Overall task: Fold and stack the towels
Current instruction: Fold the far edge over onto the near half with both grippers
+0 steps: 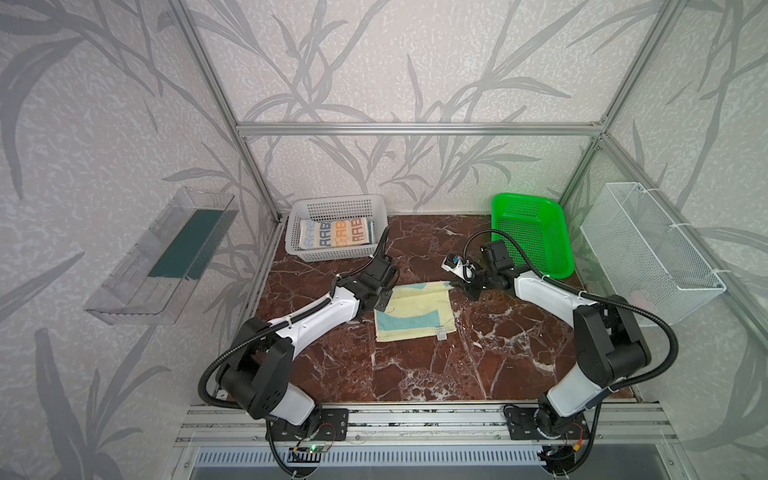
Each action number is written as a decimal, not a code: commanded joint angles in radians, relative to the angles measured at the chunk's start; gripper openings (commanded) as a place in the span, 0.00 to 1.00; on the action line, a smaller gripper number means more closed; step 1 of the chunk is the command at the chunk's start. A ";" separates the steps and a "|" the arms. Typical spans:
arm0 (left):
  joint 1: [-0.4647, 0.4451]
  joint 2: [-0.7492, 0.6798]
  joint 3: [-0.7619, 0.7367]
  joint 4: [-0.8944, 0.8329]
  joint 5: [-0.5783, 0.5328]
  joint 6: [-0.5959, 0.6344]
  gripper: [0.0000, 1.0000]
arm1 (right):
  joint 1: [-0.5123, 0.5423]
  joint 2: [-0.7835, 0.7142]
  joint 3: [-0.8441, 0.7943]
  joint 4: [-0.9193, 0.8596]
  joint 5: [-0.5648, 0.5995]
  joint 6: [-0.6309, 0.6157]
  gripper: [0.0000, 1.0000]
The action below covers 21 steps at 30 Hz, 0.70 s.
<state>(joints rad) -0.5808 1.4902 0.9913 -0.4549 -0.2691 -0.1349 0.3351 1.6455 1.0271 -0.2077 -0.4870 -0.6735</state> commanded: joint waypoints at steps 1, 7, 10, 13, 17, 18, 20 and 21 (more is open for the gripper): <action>-0.010 -0.044 -0.024 -0.048 0.010 -0.051 0.00 | 0.005 -0.044 -0.023 -0.069 -0.003 0.008 0.00; -0.048 -0.078 -0.048 -0.082 0.005 -0.096 0.00 | 0.032 -0.076 -0.062 -0.136 0.034 0.020 0.00; -0.067 -0.091 -0.063 -0.101 -0.006 -0.116 0.00 | 0.044 -0.104 -0.090 -0.155 0.050 0.030 0.00; -0.084 -0.108 -0.077 -0.118 -0.009 -0.141 0.00 | 0.053 -0.137 -0.114 -0.176 0.066 0.044 0.00; -0.110 -0.129 -0.101 -0.124 -0.015 -0.170 0.00 | 0.063 -0.167 -0.134 -0.205 0.093 0.070 0.00; -0.115 -0.135 -0.106 -0.125 -0.019 -0.176 0.00 | 0.066 -0.170 -0.138 -0.209 0.099 0.075 0.00; -0.127 -0.144 -0.119 -0.127 -0.034 -0.190 0.00 | 0.075 -0.176 -0.142 -0.228 0.113 0.084 0.00; -0.131 -0.149 -0.124 -0.128 -0.038 -0.194 0.00 | 0.080 -0.180 -0.143 -0.233 0.120 0.090 0.00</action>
<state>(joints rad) -0.7033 1.3693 0.8860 -0.5396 -0.2607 -0.2802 0.4057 1.4914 0.8978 -0.3794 -0.4110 -0.6117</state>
